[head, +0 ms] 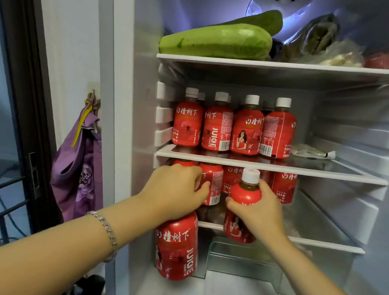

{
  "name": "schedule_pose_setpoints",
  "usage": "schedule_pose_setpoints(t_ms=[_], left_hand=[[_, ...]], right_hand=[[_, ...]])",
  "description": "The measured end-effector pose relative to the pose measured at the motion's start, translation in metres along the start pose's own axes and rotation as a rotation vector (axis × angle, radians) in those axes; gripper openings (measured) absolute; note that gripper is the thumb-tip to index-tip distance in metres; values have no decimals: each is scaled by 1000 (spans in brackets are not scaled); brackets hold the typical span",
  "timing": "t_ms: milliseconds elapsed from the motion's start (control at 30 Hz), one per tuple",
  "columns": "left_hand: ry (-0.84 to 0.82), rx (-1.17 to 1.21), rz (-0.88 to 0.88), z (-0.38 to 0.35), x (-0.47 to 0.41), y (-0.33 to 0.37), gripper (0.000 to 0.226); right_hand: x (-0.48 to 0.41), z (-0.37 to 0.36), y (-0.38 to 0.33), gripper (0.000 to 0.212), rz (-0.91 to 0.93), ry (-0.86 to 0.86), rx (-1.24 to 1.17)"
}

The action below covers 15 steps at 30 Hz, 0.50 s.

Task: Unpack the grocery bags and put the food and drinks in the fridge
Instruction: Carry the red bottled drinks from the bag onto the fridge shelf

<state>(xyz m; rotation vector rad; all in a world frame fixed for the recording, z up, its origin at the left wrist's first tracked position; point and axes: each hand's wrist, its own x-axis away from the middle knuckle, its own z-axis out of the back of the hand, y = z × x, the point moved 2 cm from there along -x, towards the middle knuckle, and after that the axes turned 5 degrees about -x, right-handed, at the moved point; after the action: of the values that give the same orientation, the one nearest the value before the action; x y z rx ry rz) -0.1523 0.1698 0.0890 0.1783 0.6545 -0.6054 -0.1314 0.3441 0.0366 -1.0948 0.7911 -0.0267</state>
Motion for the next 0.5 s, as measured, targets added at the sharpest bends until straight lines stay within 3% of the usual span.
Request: schedule_pose_setpoints(t_ms=[233,367,500], left_hand=[[34,11,75,3,-10,0,35],[44,73,102,3,-17,6,32],[79,137,131,2,-23,12,37]], right_hand=[[-41,-28,25,66,-102,-69,180],[-64,-30,40,81,-232,-159,591],[-61,-21,54,79,-335,-324,481]])
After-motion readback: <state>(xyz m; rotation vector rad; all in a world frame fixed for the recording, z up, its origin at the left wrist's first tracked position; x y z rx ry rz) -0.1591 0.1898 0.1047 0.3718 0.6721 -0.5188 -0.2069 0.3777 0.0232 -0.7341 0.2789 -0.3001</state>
